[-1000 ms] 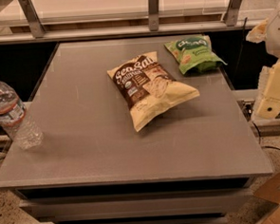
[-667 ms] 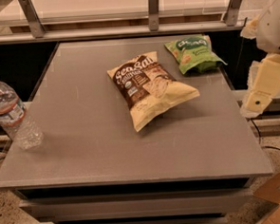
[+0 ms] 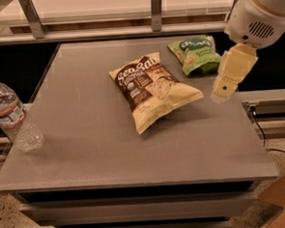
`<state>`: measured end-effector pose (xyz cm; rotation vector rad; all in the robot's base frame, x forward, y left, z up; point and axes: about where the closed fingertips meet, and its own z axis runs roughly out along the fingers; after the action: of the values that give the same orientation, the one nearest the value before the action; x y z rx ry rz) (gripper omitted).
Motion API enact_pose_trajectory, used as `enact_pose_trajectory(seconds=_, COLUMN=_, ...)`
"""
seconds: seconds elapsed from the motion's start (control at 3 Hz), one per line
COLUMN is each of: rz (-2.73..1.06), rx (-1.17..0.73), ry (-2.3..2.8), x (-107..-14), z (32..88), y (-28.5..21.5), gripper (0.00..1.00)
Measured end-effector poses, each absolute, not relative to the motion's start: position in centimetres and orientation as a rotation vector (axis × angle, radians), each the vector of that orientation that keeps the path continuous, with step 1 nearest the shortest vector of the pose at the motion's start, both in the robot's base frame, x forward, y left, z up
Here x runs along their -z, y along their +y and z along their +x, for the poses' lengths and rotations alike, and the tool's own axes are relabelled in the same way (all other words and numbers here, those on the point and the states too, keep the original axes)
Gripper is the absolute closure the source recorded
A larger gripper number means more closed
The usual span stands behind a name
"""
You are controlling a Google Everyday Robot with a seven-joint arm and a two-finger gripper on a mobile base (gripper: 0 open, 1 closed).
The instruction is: Move brown chip bag near water bottle
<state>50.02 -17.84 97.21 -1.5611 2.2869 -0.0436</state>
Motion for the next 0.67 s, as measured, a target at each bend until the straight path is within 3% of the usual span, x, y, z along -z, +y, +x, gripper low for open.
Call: enact_pose_trajectory(seconds=0.67, rz=-1.443, rx=-0.017, ry=2.419, x=-94.5, z=53.8, y=-14.4, gripper=0.0)
